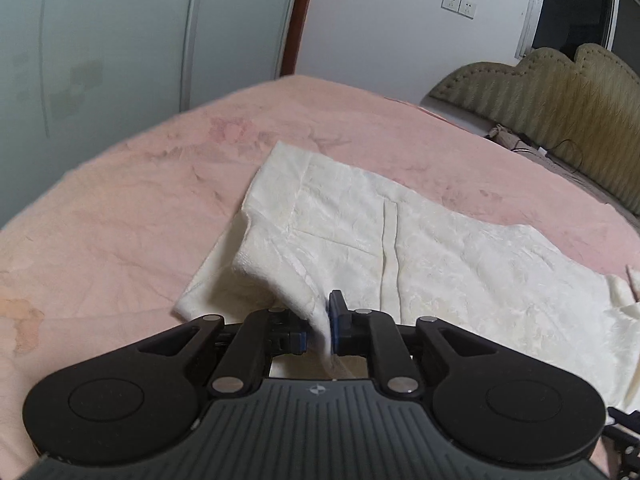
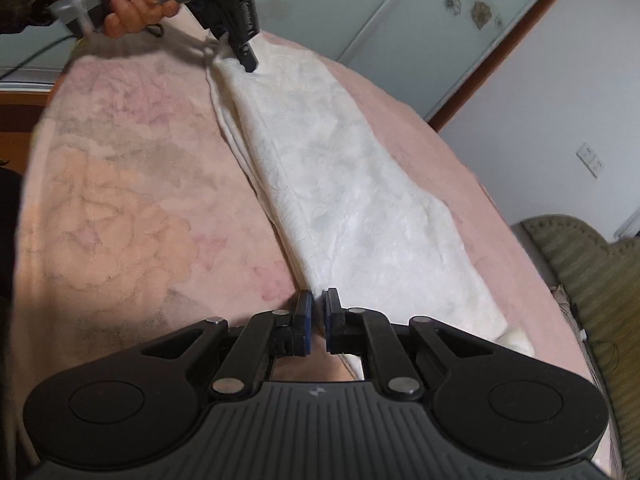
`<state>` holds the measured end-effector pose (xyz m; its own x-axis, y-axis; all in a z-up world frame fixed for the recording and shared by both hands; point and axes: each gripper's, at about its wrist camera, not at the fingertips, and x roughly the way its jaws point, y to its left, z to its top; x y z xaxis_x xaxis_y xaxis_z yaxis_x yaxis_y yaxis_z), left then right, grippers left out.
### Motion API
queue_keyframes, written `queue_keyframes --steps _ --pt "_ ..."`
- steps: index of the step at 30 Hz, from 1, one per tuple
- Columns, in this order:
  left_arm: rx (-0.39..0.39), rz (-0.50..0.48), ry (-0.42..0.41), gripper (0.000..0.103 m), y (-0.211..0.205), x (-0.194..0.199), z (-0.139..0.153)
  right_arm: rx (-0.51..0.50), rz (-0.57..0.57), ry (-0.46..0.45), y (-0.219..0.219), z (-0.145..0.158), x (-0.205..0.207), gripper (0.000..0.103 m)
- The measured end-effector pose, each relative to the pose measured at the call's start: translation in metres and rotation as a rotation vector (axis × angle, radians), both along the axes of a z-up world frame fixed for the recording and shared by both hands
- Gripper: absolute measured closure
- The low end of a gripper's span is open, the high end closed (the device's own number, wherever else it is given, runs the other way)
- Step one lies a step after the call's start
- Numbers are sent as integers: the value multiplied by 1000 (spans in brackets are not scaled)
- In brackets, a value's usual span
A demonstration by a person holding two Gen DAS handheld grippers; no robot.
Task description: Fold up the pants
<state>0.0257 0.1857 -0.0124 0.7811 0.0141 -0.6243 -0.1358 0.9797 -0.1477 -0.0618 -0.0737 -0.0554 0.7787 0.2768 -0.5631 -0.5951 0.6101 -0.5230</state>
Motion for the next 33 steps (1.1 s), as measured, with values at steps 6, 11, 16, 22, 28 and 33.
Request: queue_keyframes --steps 6,11,16,22,28,33 --pt "59 97 -50 65 -1 -30 25 79 -48 5 -18 23 -18 95" --pt "105 87 -94 51 -24 -31 36 243 -163 -2 -35 37 2 94" --pt "243 154 1 41 -25 -16 13 190 -289 102 -28 11 26 95" --pt "204 183 -113 46 -30 -30 34 263 -339 97 -40 29 22 94" --pt "86 -212 -91 44 -125 -9 38 99 -378 65 -38 23 52 94" --pt "92 -540 -75 42 -202 -15 25 44 -418 249 -79 36 100 94"
